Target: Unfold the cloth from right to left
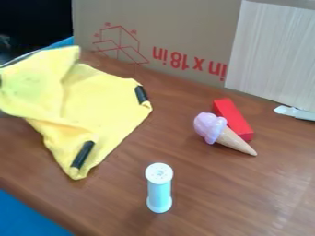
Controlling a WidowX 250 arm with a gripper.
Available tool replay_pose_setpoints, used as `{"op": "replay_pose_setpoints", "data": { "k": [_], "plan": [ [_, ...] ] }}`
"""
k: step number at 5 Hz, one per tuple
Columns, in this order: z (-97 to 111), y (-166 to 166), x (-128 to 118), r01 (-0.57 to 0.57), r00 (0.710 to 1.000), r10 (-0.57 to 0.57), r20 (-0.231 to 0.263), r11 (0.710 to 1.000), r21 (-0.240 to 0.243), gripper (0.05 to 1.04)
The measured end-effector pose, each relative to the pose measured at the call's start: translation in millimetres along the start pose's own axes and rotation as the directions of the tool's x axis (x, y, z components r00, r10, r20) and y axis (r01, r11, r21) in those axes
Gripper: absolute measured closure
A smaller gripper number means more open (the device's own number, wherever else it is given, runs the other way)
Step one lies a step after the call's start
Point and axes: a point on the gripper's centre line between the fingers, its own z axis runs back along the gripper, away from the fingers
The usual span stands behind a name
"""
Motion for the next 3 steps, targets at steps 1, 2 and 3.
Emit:
{"op": "replay_pose_setpoints", "data": {
  "k": [1,2,3],
  "plan": [
    [10.0,11.4,10.4,0.005,1.0,-0.005,0.013,1.0,0.015,1.031],
    [14.7,20.4,18.4,0.03,0.999,-0.031,0.026,0.999,0.022,1.031],
    [16.1,25.8,25.2,0.079,0.997,-0.079,0.0,0.995,0.053,1.031]
  ]
}}
